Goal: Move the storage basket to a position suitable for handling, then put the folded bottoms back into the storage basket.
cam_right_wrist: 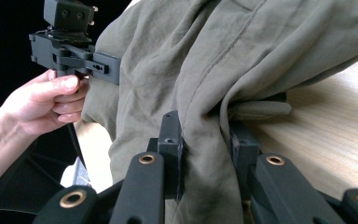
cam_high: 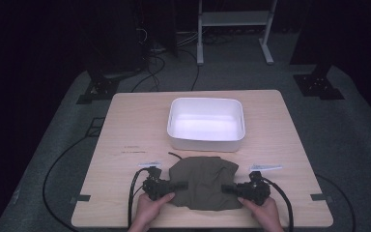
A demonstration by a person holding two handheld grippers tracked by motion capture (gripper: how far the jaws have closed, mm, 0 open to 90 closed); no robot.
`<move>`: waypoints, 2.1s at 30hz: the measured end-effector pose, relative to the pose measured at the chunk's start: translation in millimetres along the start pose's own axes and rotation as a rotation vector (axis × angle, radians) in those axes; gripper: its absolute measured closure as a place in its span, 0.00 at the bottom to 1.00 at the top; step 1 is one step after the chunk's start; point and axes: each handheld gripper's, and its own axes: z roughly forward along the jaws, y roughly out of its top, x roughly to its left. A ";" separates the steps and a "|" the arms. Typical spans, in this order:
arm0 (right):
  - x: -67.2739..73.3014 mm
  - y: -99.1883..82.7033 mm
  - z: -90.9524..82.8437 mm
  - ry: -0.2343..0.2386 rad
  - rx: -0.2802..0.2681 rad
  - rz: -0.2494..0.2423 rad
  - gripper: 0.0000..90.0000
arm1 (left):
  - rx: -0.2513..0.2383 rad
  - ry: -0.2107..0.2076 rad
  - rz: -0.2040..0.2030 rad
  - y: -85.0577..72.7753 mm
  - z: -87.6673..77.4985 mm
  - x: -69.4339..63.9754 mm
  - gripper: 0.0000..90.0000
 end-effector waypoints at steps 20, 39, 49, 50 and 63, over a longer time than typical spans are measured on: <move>9.7 2.4 -12.2 0.058 -0.057 0.002 0.80 | -0.055 -0.059 0.027 4.0 -8.6 -12.4 0.71; 24.7 15.2 -30.2 0.084 -0.087 -0.025 0.80 | -0.094 -0.092 0.033 11.6 -17.0 -30.5 0.71; 31.1 20.4 -35.1 0.096 -0.104 -0.038 0.80 | -0.110 -0.106 0.044 16.3 -22.1 -36.9 0.71; 31.1 20.4 -35.1 0.096 -0.104 -0.038 0.80 | -0.110 -0.106 0.044 16.3 -22.1 -36.9 0.71; 44.4 39.3 -46.8 0.089 -0.113 -0.061 0.80 | -0.118 -0.104 0.068 36.1 -31.2 -52.2 0.71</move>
